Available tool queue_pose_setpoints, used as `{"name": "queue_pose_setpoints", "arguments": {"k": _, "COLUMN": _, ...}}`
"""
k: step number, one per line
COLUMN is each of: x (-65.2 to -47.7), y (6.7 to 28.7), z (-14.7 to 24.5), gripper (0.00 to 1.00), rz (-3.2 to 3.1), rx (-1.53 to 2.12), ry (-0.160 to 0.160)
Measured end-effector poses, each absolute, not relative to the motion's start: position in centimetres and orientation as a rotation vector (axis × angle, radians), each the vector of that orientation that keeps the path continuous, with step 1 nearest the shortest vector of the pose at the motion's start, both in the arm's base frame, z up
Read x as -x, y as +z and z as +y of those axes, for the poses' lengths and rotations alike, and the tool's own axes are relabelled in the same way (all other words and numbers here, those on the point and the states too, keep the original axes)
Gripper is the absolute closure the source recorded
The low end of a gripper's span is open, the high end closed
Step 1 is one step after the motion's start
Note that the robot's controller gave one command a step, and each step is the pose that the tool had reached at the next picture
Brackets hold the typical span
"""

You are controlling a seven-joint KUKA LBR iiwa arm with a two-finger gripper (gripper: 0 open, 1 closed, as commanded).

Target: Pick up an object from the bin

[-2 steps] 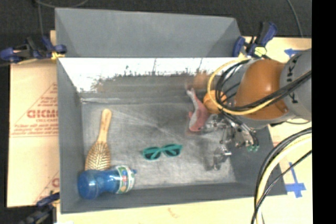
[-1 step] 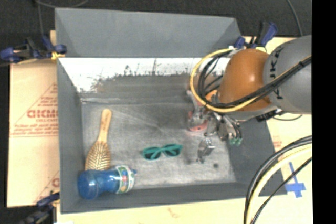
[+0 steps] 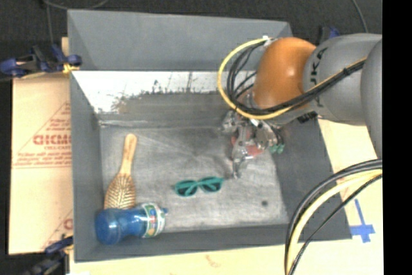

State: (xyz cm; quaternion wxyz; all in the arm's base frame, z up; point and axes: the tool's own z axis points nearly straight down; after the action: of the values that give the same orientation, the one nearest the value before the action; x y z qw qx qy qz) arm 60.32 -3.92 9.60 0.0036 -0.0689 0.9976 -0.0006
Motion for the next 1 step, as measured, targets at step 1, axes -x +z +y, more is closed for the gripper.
{"name": "queue_pose_setpoints", "arguments": {"k": 1, "x": -57.76, "y": 8.78, "z": -1.2, "gripper": 0.0, "rz": 3.117, "rx": 0.334, "ry": -0.003}}
